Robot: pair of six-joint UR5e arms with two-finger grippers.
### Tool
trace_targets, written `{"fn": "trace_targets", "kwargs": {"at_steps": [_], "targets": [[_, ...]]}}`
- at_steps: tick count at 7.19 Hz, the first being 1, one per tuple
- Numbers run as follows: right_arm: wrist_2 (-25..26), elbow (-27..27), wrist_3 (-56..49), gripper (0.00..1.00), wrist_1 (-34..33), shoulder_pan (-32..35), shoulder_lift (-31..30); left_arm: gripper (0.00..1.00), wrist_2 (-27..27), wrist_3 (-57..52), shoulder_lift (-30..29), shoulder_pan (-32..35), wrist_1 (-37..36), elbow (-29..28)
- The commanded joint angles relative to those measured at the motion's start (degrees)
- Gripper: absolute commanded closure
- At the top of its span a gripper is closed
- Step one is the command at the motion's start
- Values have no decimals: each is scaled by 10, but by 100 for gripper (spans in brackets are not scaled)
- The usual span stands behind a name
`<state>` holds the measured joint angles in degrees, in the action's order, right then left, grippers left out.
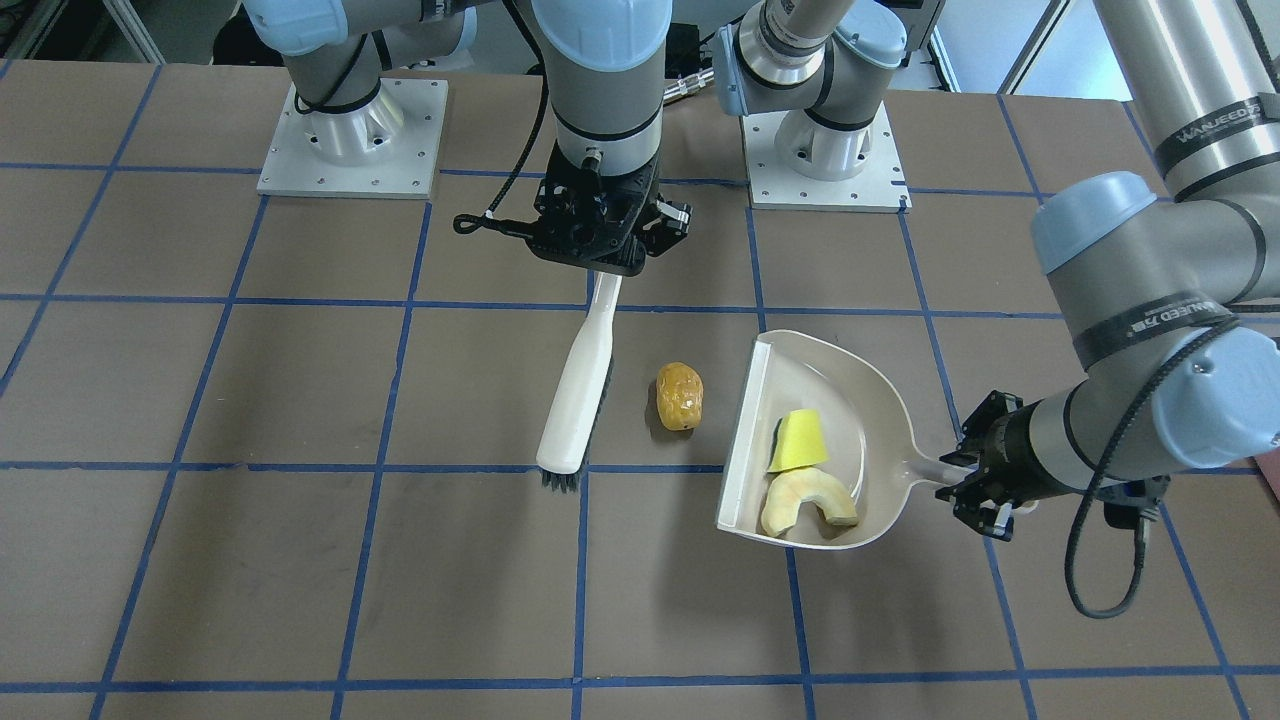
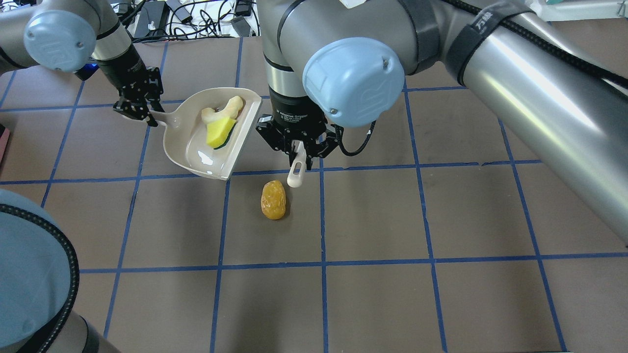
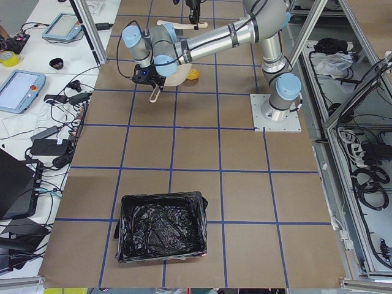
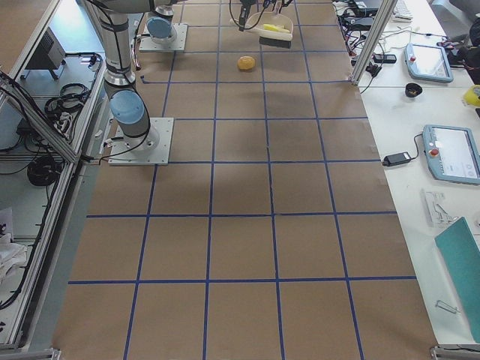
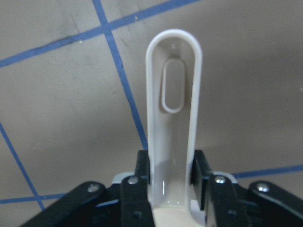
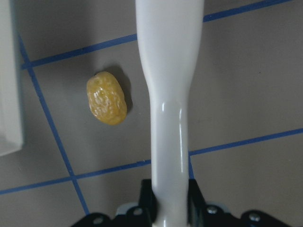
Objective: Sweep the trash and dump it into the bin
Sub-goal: 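Move the dustpan toward the yellow ball with the left gripper while the right follows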
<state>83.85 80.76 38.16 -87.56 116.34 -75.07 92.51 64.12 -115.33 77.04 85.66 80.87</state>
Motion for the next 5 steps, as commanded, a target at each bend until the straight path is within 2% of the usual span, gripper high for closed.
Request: {"fn": "trace_targets", "kwargs": {"at_steps": [1, 2, 3, 5], "targets": [[1, 120, -20, 100, -84, 6, -22, 100, 105, 60, 37, -61, -39, 82], [4, 186, -24, 100, -164, 12, -28, 100, 136, 118, 51, -79, -74, 116], [6, 224, -40, 100, -222, 13, -24, 100, 175, 177, 62, -84, -91, 136], [8, 229, -42, 100, -241, 33, -4, 100, 191, 216, 84, -69, -88, 157]]}}
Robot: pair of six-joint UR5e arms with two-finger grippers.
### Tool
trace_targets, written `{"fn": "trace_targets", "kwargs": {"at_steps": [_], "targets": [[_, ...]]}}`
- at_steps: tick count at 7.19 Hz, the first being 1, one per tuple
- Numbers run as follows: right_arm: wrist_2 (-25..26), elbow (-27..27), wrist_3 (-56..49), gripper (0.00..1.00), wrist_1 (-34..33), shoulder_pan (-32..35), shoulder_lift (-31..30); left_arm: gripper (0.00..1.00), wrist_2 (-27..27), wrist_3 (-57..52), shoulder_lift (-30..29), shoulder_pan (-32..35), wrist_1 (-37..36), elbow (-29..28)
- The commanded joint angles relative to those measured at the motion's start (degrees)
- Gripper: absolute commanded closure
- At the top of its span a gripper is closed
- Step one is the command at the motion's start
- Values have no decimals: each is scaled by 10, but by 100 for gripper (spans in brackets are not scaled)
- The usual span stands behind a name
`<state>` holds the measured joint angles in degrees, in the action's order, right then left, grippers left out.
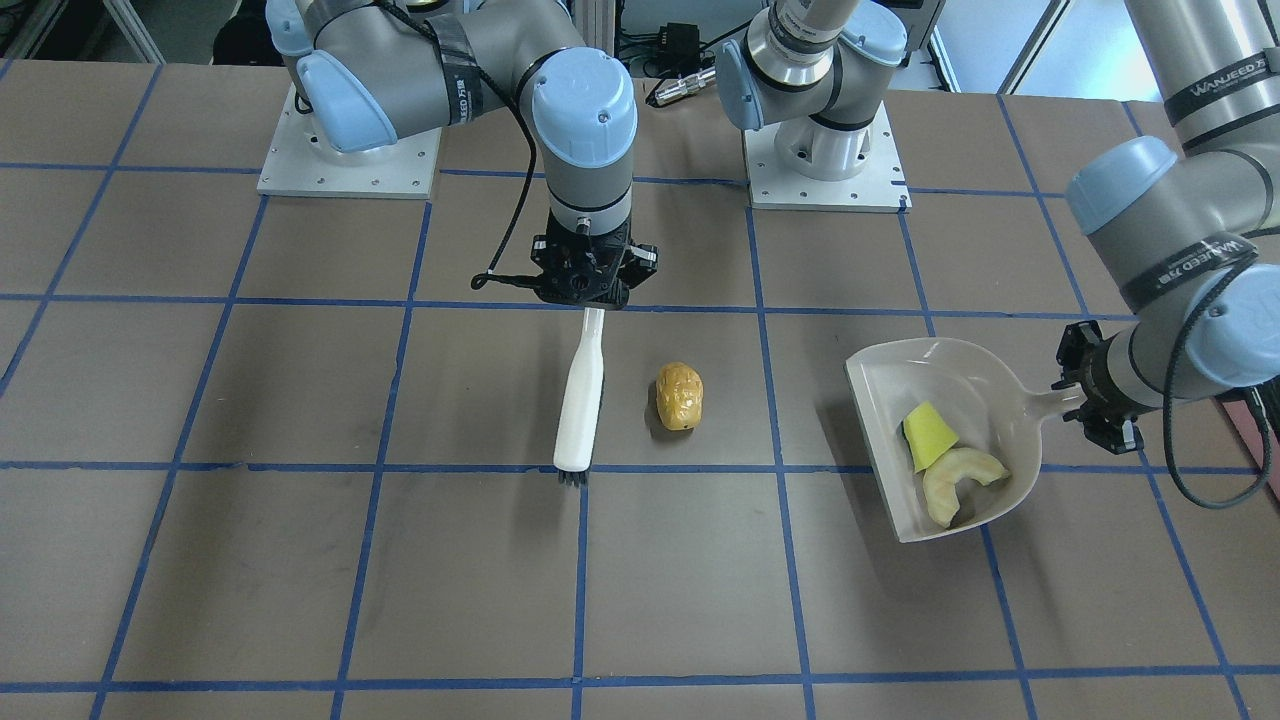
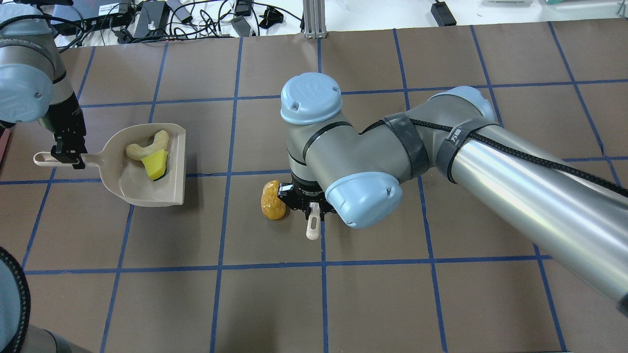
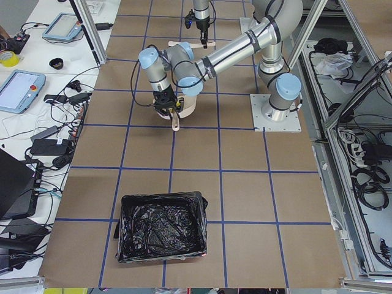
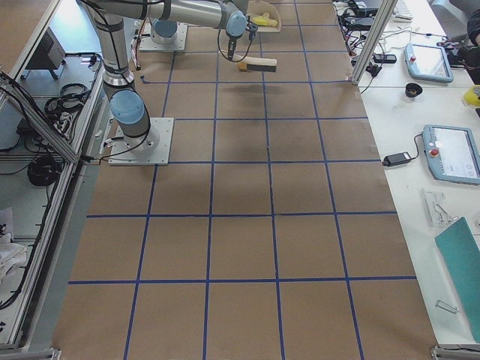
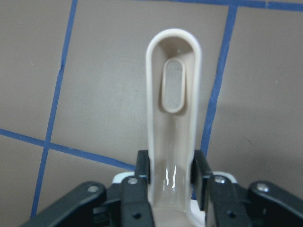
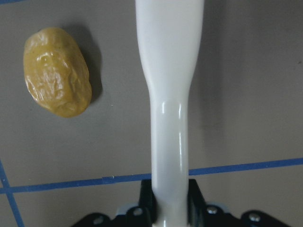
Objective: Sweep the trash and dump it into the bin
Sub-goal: 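Move the dustpan toward the yellow ball with the left gripper while the right follows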
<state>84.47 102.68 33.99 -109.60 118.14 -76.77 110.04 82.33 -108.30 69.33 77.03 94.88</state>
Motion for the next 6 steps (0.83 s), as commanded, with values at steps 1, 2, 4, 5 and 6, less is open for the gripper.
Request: {"fn": "trace_targets", "kwargs": {"at_steps": [1, 2, 4, 5, 6], "targets": [[2, 9, 19, 100, -44, 31, 35, 100, 24, 30, 26, 24, -3, 41], [2, 9, 46, 100, -51, 51, 53, 100, 22, 16, 35, 40, -4, 57], [0, 8, 77, 100, -65, 74, 66, 100, 16, -21, 46, 81, -6, 66], [0, 8, 91, 100, -76, 90, 77, 100, -2, -30, 50, 96, -7, 66], [-7, 6, 113, 100, -122, 106, 95, 100, -27, -38, 49, 109, -11, 63]]}}
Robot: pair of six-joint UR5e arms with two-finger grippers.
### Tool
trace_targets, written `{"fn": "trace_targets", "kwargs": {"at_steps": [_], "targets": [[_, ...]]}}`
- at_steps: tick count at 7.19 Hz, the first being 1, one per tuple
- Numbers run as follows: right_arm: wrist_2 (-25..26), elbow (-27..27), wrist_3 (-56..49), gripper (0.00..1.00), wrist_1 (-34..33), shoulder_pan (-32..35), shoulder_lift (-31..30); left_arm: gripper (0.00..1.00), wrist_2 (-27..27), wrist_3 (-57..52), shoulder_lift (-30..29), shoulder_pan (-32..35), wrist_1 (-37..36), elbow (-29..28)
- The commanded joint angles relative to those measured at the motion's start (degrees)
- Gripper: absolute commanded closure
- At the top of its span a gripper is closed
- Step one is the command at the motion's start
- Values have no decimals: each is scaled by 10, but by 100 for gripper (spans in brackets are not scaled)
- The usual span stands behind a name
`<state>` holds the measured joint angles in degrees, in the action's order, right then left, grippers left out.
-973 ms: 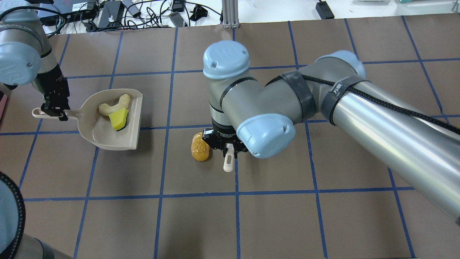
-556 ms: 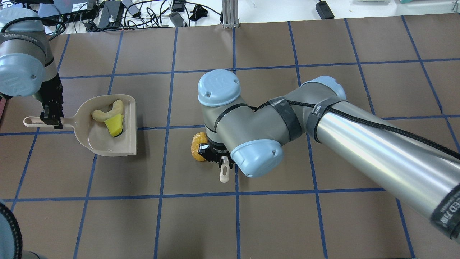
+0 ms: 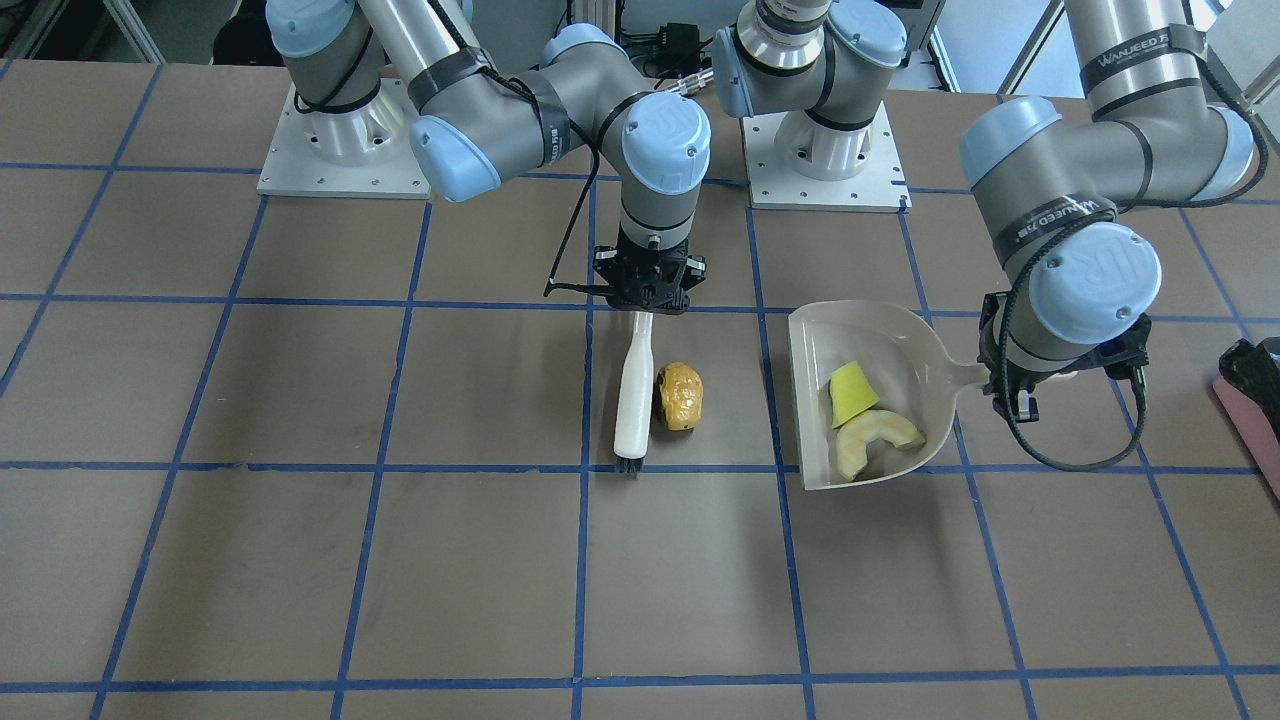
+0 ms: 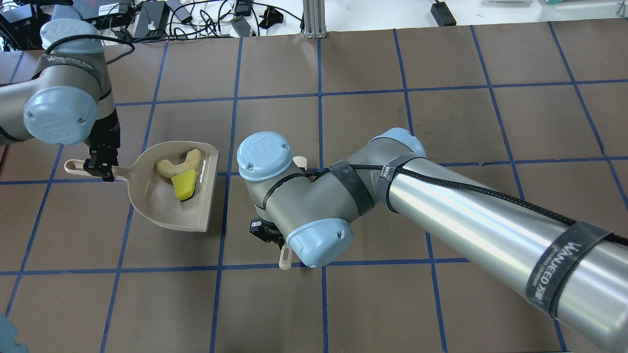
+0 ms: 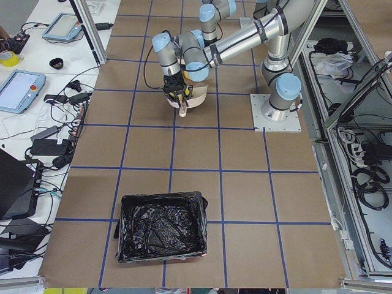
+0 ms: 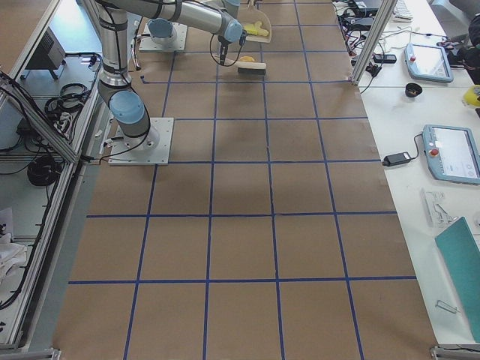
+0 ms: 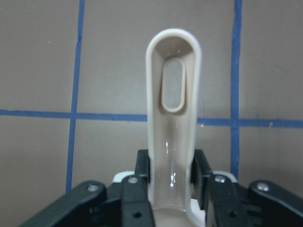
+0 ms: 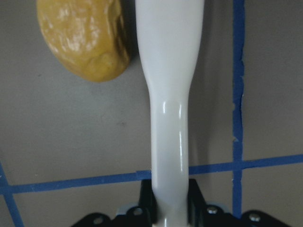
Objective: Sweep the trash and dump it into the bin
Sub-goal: 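Sweep the yellow ball into the dustpan with the right gripper's brush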
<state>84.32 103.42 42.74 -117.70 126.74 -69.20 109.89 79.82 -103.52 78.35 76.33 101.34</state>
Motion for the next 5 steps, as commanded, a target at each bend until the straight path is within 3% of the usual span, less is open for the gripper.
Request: {"fn": "trace_targets", "kwargs": {"at_steps": [1, 3, 5], "targets": [[-6, -5, 44, 100, -78, 33, 40, 100, -54, -13, -3, 22, -33, 3], [-27, -90, 70, 100, -50, 48, 60, 100, -87, -5, -11, 23, -65, 9], [-28, -106, 67, 100, -46, 52, 83, 100, -74, -16, -10, 5, -144, 69]]}}
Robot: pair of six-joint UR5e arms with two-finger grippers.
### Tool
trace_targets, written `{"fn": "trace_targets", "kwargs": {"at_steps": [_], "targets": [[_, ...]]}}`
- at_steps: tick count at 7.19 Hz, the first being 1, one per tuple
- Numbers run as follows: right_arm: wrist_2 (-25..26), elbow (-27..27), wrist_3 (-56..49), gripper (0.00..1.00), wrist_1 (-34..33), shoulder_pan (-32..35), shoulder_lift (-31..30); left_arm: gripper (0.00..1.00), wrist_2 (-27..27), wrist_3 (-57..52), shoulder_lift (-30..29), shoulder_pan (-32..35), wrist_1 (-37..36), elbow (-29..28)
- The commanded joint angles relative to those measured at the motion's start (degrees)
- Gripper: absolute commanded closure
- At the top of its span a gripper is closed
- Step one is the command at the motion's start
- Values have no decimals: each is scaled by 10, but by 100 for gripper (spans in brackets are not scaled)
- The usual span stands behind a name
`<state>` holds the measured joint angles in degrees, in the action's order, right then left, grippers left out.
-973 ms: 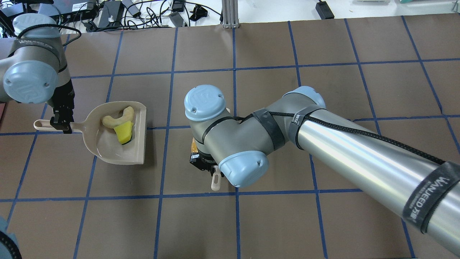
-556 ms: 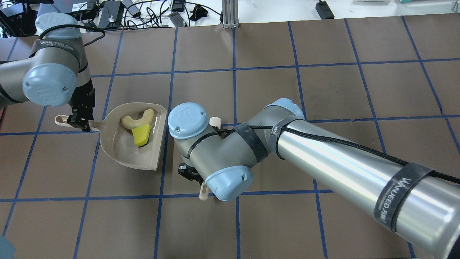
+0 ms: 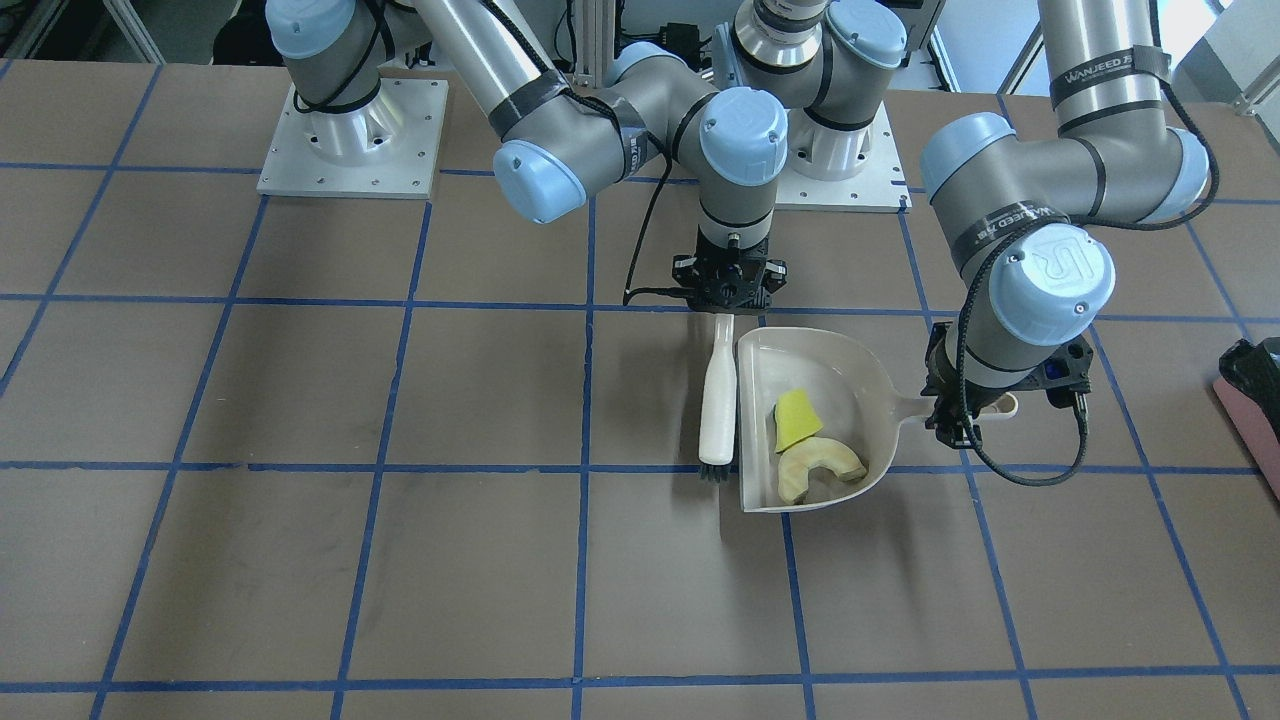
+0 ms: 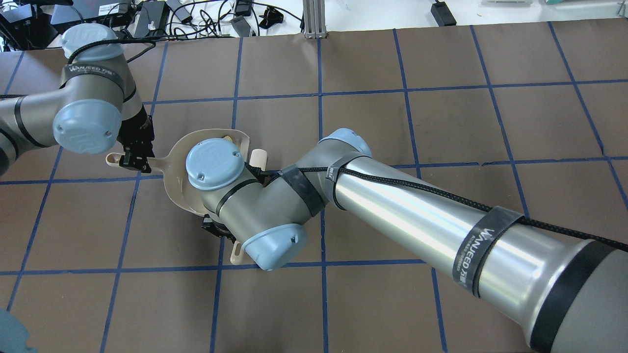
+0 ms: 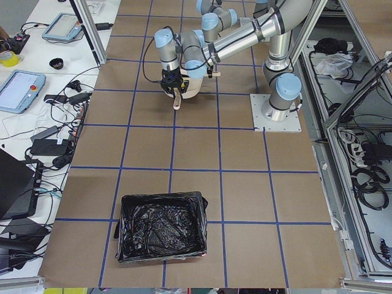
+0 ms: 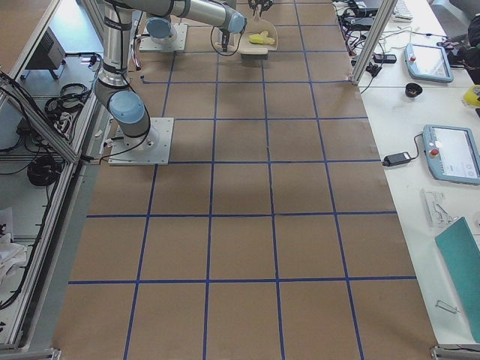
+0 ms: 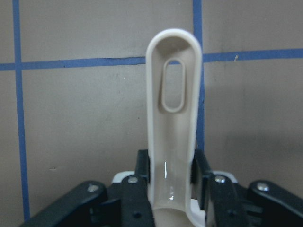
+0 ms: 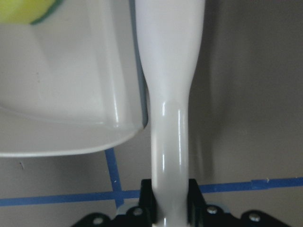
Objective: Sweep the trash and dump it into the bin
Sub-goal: 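Sweep the yellow ball into the dustpan with the right gripper's brush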
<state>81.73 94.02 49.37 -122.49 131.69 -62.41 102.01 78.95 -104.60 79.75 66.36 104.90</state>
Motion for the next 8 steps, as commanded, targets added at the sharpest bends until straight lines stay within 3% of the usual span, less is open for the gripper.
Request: {"fn": "trace_targets", "kwargs": {"at_steps": [1, 3, 6, 8], "targets": [[-3, -16, -1, 100, 3, 2, 17, 100, 19, -12, 12, -18, -44, 33], [-2, -18, 5, 100, 9, 5, 5, 100, 28, -30, 19, -31, -31, 25], [11, -20, -5, 100, 90, 4, -31, 100, 28, -45, 33, -38, -15, 21], [12, -19, -5, 100, 96, 4, -45, 100, 28, -70, 40, -64, 1, 27]]}}
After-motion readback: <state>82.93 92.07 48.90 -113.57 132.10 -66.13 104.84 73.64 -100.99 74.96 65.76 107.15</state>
